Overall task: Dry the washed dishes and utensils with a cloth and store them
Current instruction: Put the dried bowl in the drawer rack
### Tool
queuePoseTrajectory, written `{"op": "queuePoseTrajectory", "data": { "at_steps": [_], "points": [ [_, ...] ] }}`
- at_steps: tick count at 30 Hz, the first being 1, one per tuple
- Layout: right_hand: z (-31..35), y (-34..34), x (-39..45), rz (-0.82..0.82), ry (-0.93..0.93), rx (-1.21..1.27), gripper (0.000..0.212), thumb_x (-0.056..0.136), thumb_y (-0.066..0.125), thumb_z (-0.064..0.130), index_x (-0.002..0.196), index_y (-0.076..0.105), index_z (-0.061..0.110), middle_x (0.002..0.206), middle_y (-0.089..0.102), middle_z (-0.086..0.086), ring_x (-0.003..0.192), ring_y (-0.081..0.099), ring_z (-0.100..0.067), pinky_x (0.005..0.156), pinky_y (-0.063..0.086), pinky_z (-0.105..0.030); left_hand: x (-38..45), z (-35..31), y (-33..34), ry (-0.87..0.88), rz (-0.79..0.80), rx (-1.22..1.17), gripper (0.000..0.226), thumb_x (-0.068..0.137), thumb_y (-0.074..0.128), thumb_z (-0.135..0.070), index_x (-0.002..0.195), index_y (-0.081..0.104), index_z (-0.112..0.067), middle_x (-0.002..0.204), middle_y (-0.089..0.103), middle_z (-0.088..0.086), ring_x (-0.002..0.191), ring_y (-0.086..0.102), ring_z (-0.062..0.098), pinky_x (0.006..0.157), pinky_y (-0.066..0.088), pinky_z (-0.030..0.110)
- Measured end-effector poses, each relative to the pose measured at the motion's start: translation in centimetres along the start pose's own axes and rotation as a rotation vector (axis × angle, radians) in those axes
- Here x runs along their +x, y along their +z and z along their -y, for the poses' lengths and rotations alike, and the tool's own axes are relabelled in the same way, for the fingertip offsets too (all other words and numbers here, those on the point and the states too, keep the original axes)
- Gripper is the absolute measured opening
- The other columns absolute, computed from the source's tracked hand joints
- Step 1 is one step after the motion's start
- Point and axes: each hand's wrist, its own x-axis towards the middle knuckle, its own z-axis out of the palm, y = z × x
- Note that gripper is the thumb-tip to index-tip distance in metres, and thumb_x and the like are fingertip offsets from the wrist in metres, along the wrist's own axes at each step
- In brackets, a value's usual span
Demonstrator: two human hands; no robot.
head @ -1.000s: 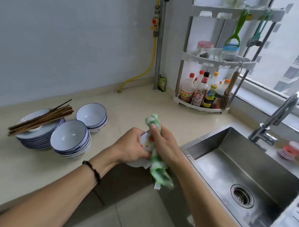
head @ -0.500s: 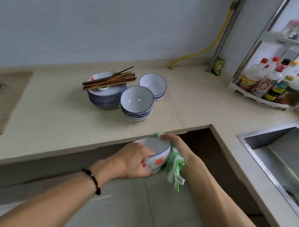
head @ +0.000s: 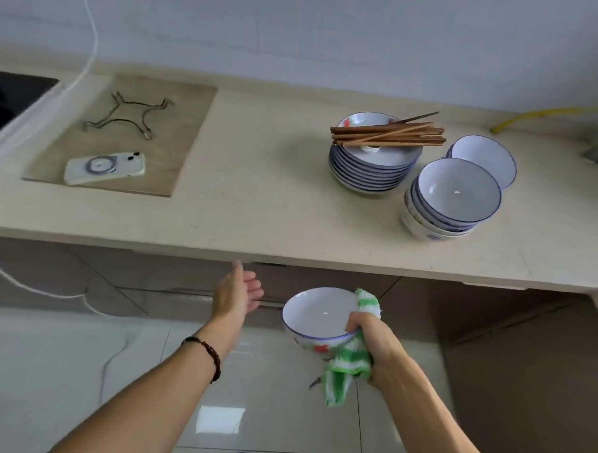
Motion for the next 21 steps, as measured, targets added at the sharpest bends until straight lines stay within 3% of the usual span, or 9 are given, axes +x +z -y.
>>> {"op": "queuePoseTrajectory", "data": {
  "at_steps": [2,4,9,15,18,21],
  "points": [
    [-0.5,1.1,1.0,-0.014,-0.004,-0.012,0.043,0.068,0.055,0.005,0.11,0.056,-0.001,0.088,0.055,-0.019,0.073,0.057,-0.036,0.063,0.052,-0.04,2.8,0.2,-1.0,-0.181,-0.013,-0.344,0.068,0.105,0.03,-0.056,0.142,0.047,-0.002,0.13,0.06,0.017,0.114,0.061,0.031,0.091,0.052,0.042],
    [-1.0,2.0,2.0,-0.013,-0.014,-0.024,0.037,0.073,0.055,0.006,0.11,0.055,0.001,0.09,0.059,-0.022,0.075,0.062,-0.038,0.068,0.052,-0.045,4.9,0.2,-1.3,-0.254,0.012,-0.628,0.077,0.102,0.027,-0.063,0.155,0.028,-0.007,0.151,0.044,0.018,0.134,0.049,0.034,0.107,0.042,0.051],
    [-1.9,3.2,3.7,-0.003,-0.043,-0.006,0.032,0.077,0.052,0.003,0.109,0.054,0.001,0.09,0.056,-0.022,0.075,0.058,-0.037,0.07,0.048,-0.047,7.9,-1.0,-1.2,-0.273,0.104,-0.901,0.084,0.097,0.029,-0.07,0.159,0.019,-0.013,0.161,0.029,0.016,0.147,0.032,0.035,0.12,0.024,0.055],
    [-2.9,4.0,4.4,-0.011,-0.041,0.035,0.05,0.066,0.057,0.007,0.116,0.053,0.003,0.093,0.058,-0.025,0.075,0.06,-0.039,0.069,0.051,-0.05,8.8,-0.5,-1.2,-0.234,0.11,-0.854,0.076,0.096,0.035,-0.07,0.146,0.039,-0.014,0.147,0.046,0.011,0.135,0.046,0.029,0.102,0.039,0.041],
    [-3.2,3.6,4.1,-0.004,-0.058,0.055,0.04,0.075,0.053,0.004,0.115,0.055,0.004,0.093,0.059,-0.024,0.075,0.06,-0.039,0.067,0.052,-0.047,8.8,-0.4,-1.5,-0.239,0.101,-0.815,0.071,0.094,0.036,-0.073,0.126,0.052,-0.012,0.135,0.055,0.011,0.123,0.054,0.026,0.091,0.041,0.037],
    [-3.7,2.9,3.4,0.025,-0.059,0.06,0.041,0.075,0.052,0.004,0.116,0.057,0.004,0.095,0.062,-0.026,0.078,0.063,-0.041,0.064,0.054,-0.046,8.1,-0.1,-1.8,-0.254,0.088,-0.732,0.068,0.092,0.041,-0.073,0.124,0.049,-0.012,0.124,0.058,0.01,0.107,0.061,0.024,0.081,0.043,0.035]
  ]
}}
